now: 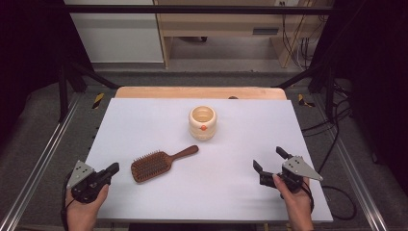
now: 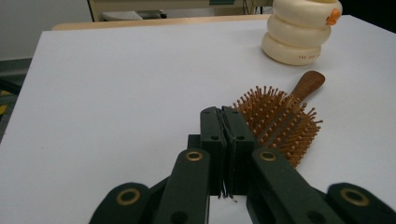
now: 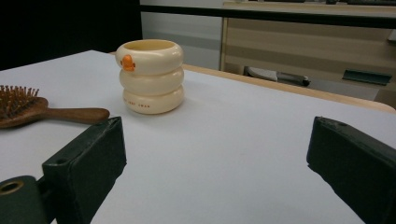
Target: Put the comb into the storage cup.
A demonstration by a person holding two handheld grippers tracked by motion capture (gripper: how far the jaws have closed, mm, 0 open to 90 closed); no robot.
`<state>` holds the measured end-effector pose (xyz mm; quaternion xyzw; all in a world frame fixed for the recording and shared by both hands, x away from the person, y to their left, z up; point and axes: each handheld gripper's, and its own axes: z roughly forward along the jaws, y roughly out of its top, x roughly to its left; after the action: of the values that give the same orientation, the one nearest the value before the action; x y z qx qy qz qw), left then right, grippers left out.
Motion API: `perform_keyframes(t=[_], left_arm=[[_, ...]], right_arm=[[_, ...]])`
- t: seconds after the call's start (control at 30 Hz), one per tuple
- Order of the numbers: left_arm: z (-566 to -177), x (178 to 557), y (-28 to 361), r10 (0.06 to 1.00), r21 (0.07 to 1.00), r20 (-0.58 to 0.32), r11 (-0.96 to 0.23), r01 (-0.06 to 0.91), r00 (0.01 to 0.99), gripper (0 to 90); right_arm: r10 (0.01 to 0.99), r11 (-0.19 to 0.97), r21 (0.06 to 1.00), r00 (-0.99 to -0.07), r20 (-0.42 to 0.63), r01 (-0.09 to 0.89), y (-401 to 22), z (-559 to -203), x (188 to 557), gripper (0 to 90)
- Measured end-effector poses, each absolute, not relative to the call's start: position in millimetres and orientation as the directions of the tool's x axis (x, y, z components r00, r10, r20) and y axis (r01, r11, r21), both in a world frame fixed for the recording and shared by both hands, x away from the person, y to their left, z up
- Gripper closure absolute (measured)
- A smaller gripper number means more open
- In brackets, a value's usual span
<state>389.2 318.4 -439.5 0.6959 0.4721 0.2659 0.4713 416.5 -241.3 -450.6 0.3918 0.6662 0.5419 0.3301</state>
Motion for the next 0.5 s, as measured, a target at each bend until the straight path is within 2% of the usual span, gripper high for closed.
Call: perform_keyframes(t=[0.5], left_arm=[[-444.3,393.2,315.0,0.902,0.879,-0.082,-0.135,0.458,0.425,89.9]], right_arm=[[0.880,0.107,0.980,-0.474,-0.016,0.167,-240.9,-450.8,416.5,4.9]])
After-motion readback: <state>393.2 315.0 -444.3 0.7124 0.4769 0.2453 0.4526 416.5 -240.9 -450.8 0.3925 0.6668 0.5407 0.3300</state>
